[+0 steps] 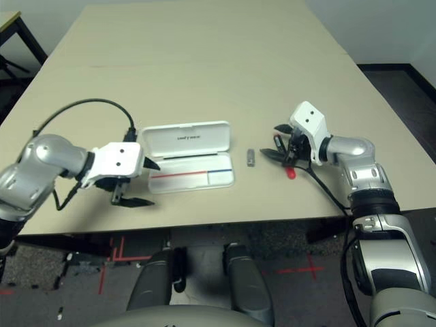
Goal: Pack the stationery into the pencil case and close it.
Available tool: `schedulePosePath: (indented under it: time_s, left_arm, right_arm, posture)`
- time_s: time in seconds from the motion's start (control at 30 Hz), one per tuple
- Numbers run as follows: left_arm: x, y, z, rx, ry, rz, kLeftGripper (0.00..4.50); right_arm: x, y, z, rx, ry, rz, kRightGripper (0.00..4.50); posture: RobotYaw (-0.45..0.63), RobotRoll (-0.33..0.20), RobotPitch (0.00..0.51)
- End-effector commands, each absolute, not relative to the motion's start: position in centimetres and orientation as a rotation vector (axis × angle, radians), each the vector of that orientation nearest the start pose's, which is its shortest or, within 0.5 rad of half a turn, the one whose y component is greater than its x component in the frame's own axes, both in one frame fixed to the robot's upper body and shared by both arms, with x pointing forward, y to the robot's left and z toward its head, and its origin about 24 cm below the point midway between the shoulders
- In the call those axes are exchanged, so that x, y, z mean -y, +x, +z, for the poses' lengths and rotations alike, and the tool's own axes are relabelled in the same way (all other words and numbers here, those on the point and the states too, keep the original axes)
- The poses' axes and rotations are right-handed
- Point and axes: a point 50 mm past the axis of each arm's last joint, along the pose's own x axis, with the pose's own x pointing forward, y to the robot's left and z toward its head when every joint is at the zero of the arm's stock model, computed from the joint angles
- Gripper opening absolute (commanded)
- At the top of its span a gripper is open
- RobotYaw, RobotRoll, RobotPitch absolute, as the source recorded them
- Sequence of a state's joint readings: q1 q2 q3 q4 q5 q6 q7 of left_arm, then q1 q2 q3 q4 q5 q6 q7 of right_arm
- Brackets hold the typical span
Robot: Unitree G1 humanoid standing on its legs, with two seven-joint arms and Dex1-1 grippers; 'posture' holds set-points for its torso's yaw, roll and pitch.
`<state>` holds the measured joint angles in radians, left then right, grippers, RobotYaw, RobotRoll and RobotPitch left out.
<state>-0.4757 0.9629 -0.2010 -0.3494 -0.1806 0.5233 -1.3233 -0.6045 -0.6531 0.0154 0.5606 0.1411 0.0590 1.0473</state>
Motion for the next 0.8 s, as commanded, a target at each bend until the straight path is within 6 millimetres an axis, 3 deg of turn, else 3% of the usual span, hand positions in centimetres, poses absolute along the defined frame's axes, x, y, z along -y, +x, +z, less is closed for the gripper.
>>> schedulePosePath:
  time_s: [0.03, 0.23, 0.43, 0.57, 0.7, 0.8]
  left_arm:
    - [-19.2, 25.1, 19.3, -0.394, 0.835, -1.299, 4.49]
    - [-20.1, 25.2, 19.4, -0.395, 0.840, -1.248, 4.49]
    - [-19.5, 25.5, 18.9, -0.381, 0.826, -1.267, 4.49]
    - [-19.3, 25.8, 18.7, -0.379, 0.835, -1.278, 4.49]
    - [-19.1, 25.9, 18.6, -0.368, 0.839, -1.290, 4.49]
    - [-18.8, 25.9, 18.6, -0.356, 0.841, -1.302, 4.49]
  right_arm:
    - [25.5, 33.1, 14.2, -0.169, -0.328, 0.791, 4.50]
    - [26.1, 32.1, 16.3, -0.237, -0.226, 0.610, 4.50]
    - [26.0, 30.9, 18.9, -0.497, -0.133, 0.291, 4.50]
    - [25.4, 29.9, 20.4, -0.550, -0.084, 0.225, 4.50]
    - [24.8, 29.0, 20.5, -0.599, -0.057, 0.226, 4.50]
    - [24.6, 28.5, 19.3, -0.662, -0.032, 0.227, 4.50]
  posture:
    - [-0.04, 0.000, 0.131]
    - [-0.05, 0.000, 0.138]
    - [-0.07, 0.000, 0.145]
    - [-0.09, 0.000, 0.155]
    - [-0.10, 0.000, 0.161]
    - [-0.09, 0.000, 0.163]
